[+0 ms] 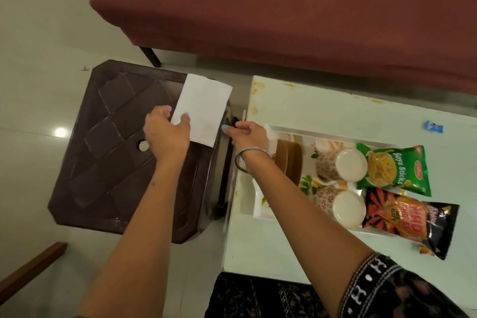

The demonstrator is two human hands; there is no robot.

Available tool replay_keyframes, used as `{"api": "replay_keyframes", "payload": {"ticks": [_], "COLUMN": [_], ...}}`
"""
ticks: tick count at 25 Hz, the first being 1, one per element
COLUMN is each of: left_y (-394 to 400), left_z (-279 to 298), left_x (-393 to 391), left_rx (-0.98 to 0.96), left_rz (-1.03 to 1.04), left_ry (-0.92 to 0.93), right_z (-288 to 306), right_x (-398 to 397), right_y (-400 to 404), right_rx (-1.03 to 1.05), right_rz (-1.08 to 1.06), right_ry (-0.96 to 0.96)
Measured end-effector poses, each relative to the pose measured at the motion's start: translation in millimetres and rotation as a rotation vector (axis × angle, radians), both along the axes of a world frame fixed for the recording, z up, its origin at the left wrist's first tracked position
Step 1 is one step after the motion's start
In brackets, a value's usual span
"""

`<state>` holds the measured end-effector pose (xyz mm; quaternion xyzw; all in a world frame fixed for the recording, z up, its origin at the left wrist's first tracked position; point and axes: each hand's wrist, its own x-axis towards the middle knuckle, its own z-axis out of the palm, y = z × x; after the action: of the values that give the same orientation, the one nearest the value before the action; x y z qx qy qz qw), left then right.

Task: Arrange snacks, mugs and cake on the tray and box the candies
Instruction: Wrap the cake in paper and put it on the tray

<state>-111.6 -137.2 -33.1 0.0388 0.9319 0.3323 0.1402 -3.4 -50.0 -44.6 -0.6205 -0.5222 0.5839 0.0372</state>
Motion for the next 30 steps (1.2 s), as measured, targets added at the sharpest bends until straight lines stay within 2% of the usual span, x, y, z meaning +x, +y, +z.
{"api": "replay_keyframes", "payload": {"ticks": [4, 8, 13, 17, 20, 26, 30], "left_y": [9, 9, 4, -2, 0, 18, 28], "left_z": [-11, -18, -19, -9, 4, 20, 20], "left_x": [-14, -22, -18, 8, 48, 133, 175], "left_rx": [-0.2, -0.291, -0.125, 0.01, 0.051, 0.137, 0.117], "left_rz": [-0.082, -0.062, -0.074, -0.109, -0.204, -0.398, -0.467], "left_ry": [-0.094, -0.201, -0.337, -0.335, -0.288, -0.301, -0.34], "right_z": [-6, -10, -13, -2, 12, 25, 25], "right_x": [-30, -46, -46, -24, 12, 100, 138], "right_y": [0, 1, 2, -2, -8, -10, -11], "right_rx": [-0.018, -0.05, -0.206, -0.01, 0.164, 0.276, 0.302], "right_rz": [0.096, 0.071, -0.022, 0.115, 0.165, -0.127, -0.238], "right_ry": [-0.042, -0.082, -0.084, -0.041, -0.091, -0.153, -0.248]}}
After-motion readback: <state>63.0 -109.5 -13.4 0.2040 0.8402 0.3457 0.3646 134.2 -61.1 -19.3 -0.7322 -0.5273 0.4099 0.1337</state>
